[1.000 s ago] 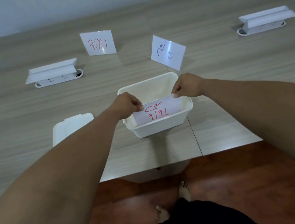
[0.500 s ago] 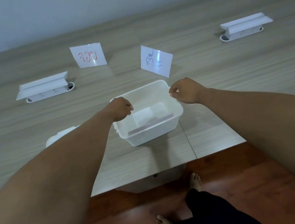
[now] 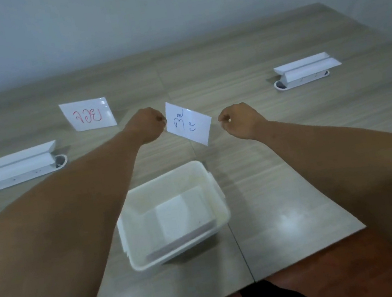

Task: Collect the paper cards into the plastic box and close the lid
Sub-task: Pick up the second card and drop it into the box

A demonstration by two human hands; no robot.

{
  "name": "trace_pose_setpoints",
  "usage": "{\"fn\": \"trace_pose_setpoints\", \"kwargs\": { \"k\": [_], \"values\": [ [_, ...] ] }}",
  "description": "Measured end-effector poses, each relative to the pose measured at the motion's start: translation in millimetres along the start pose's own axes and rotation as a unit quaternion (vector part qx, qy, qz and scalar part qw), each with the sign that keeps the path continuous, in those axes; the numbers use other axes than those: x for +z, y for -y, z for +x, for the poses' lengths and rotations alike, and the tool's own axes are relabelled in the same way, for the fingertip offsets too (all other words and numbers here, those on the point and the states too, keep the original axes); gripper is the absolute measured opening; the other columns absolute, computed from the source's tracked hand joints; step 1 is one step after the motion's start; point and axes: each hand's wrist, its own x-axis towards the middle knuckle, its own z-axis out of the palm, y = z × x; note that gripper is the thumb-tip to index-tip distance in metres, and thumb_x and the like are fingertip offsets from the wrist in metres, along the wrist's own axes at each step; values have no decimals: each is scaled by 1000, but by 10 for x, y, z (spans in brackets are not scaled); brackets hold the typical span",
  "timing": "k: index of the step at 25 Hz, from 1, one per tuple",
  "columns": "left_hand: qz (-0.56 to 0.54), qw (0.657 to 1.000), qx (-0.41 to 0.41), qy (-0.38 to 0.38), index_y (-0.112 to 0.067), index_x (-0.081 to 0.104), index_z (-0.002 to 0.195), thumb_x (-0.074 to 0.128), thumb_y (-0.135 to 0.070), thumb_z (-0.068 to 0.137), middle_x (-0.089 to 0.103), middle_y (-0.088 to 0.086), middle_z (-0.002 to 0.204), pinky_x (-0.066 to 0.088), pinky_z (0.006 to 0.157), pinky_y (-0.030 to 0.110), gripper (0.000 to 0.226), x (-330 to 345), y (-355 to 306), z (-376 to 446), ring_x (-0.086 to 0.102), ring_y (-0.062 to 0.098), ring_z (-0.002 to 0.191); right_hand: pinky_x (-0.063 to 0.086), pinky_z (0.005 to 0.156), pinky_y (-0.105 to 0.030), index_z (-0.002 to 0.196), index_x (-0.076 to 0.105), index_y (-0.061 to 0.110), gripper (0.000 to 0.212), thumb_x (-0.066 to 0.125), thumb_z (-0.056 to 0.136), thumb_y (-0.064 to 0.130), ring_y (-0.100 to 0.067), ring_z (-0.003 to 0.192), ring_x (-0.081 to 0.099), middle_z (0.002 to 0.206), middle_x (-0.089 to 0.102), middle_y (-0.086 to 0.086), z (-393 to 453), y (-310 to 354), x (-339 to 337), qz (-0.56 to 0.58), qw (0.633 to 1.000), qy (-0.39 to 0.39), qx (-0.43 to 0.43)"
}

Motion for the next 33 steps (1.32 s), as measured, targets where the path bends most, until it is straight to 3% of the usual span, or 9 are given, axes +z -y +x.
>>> {"fn": "trace_pose_setpoints", "kwargs": {
  "k": [4,9,12,14,18,22,25,29,33],
  "values": [
    [13,1000,-5,-9,-16,63,127,44,-16,94,60,8,136,43,104,33,38,152,30,838,57,27,122,49,100,-37,118,65,12,35,52,86,15,-24,115,60,123,66,-6,623,-195,208,57,998,13,39],
    [84,993,43,70,-24,34,150,49,-14,95,27,2,160,24,119,47,57,614,159,1577,26,26,147,47,91,-31,121,60,8,36,58,87,18,-24,112,58,119,65,-8,1187,-383,685,116,990,51,66],
    [166,982,61,66,-25,43,144,57,-15,90,38,3,154,24,118,48,56,842,173,1719,33,24,143,41,74,-31,103,65,1,22,54,89,15,-29,98,61,104,68,-13,1324,-427,967,137,988,40,62],
    [213,975,69,12,-23,61,127,59,-17,88,57,7,131,33,110,46,39,901,157,1700,50,28,126,42,71,-34,93,66,-3,19,52,90,9,-33,92,61,95,69,-17,1331,-454,1069,143,988,15,56],
    [71,997,5,13,-18,72,103,61,-24,87,69,6,110,45,86,36,20,730,172,1429,63,30,102,46,80,-29,98,71,1,19,56,90,9,-29,98,64,101,73,-15,1249,-416,917,163,985,-36,49],
    [-55,998,-14,-16,-12,73,95,65,-26,84,71,7,101,43,73,31,19,237,118,930,62,25,89,40,81,-19,109,69,1,25,56,93,15,-27,104,65,112,71,-16,1034,-106,460,167,984,-64,3],
    [-107,993,11,-57,-8,76,94,73,-26,79,72,8,95,50,74,32,23,-235,35,402,64,22,85,52,92,-33,109,69,2,24,57,92,14,-25,94,65,109,71,-16,706,197,81,204,973,-103,-3],
    [-130,988,34,-82,-7,77,94,79,-26,75,67,2,76,39,54,11,26,-642,7,-390,53,5,60,60,73,-38,106,68,1,20,55,92,8,-21,70,63,90,64,-12,56,579,-284,304,948,-94,-1],
    [-128,989,28,-72,-10,78,95,78,-25,77,74,5,90,43,73,23,24,-734,75,-1193,61,10,77,60,66,-30,110,67,2,21,56,93,7,-16,64,61,88,64,-14,-637,832,-261,332,942,-44,-20]
  ]
}}
